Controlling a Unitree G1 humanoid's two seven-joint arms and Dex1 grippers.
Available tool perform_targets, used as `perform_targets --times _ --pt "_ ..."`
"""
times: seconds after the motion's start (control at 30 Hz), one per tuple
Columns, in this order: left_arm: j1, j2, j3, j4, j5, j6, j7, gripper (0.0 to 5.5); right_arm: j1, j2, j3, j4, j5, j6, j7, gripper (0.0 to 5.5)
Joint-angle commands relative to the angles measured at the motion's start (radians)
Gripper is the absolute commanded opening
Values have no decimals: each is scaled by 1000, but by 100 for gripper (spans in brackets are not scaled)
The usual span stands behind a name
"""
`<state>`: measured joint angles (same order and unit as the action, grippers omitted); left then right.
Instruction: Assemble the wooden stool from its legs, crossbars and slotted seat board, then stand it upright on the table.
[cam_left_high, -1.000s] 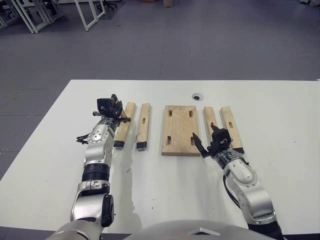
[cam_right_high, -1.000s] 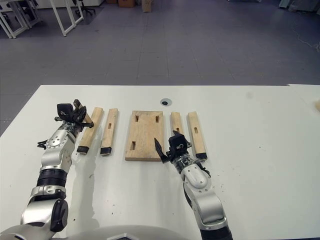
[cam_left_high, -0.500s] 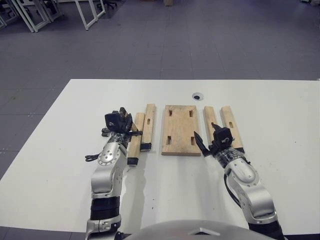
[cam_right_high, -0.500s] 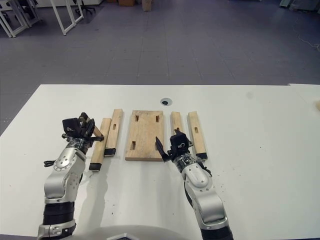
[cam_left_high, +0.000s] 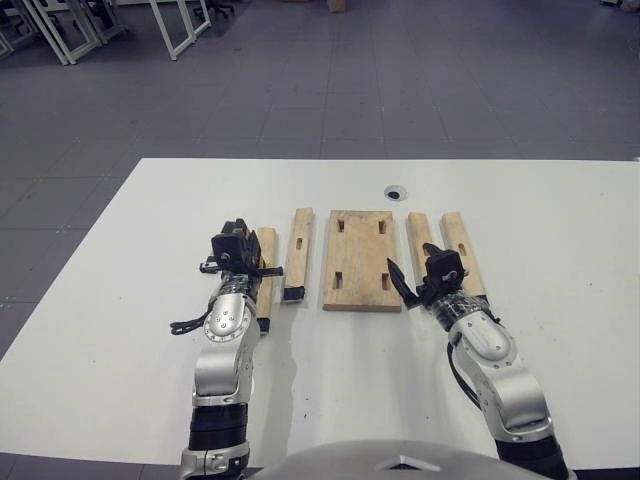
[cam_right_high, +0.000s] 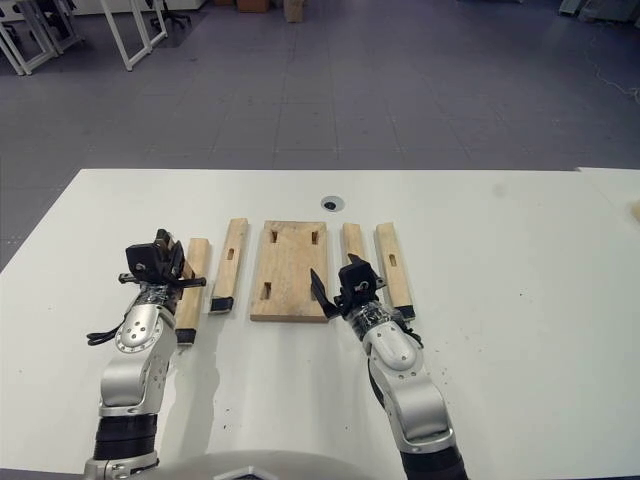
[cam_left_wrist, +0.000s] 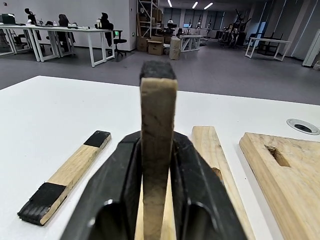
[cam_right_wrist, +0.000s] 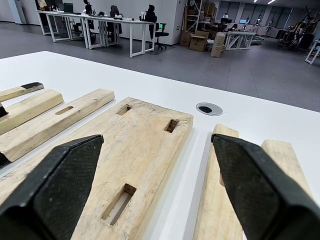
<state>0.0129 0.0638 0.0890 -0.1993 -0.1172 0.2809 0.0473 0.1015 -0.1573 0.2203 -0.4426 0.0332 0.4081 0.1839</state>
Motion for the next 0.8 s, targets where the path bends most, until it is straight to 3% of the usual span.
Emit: perform_targets --times 0.03,0.37,0.6,0.7,0.8 --pt "-18 6 18 -10 -18 39 -14 146 -1 5 -3 -2 -10 14 -9 397" --pt "-107 61 38 -144 31 221 20 304 22 23 3 -12 -14 18 -39 397" --pt "-328 128 78 -299 23 532 28 307 37 30 4 -12 -21 16 -50 397" --pt "-501 197 109 -228 -2 682 -15 307 37 32 4 -11 -25 17 -50 397" --pt "-583 234 133 -74 -27 711 -61 307 26 35 6 -2 -28 20 -45 397"
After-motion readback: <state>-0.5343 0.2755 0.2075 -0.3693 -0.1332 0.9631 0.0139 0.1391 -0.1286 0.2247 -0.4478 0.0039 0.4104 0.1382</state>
